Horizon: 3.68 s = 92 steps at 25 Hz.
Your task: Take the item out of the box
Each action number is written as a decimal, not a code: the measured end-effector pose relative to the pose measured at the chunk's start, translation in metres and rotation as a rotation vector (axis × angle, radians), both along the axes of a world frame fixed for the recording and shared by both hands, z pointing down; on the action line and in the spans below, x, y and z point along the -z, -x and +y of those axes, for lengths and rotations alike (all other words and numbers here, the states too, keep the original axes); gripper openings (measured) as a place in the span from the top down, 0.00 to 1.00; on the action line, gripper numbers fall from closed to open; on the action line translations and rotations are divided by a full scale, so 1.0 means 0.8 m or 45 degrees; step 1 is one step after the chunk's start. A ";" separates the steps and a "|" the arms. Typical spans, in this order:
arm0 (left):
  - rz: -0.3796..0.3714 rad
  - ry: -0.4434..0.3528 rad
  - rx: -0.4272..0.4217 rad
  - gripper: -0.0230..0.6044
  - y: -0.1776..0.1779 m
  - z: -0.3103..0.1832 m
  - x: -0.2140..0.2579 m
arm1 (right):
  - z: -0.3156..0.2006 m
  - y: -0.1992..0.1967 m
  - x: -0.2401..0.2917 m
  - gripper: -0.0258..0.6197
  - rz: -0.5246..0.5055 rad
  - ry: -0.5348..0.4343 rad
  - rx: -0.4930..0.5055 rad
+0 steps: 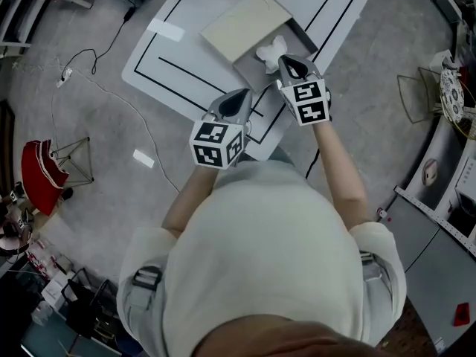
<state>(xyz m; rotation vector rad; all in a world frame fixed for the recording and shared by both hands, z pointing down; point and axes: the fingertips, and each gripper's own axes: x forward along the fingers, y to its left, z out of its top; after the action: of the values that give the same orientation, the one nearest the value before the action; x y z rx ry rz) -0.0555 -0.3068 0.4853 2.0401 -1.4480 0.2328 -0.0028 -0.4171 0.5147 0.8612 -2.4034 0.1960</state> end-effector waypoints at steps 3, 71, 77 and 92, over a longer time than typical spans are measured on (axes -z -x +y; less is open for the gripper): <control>-0.001 0.010 0.019 0.96 0.001 0.001 0.000 | -0.009 0.007 -0.017 0.89 0.062 0.044 0.031; -0.003 -0.065 -0.073 0.96 0.032 0.081 -0.008 | 0.115 0.014 0.058 0.95 -0.070 -0.113 -0.163; -0.006 -0.082 -0.094 0.96 0.028 0.114 -0.007 | 0.168 0.005 0.068 0.95 -0.122 -0.147 -0.192; 0.009 -0.130 -0.122 0.96 0.037 0.185 0.010 | 0.283 0.001 0.106 0.95 -0.220 -0.218 -0.222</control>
<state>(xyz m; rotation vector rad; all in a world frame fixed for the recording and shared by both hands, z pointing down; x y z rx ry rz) -0.0852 -0.1585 0.4774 2.1934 -1.3855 0.1943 -0.0033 -0.1910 0.4300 1.1772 -2.5318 0.1376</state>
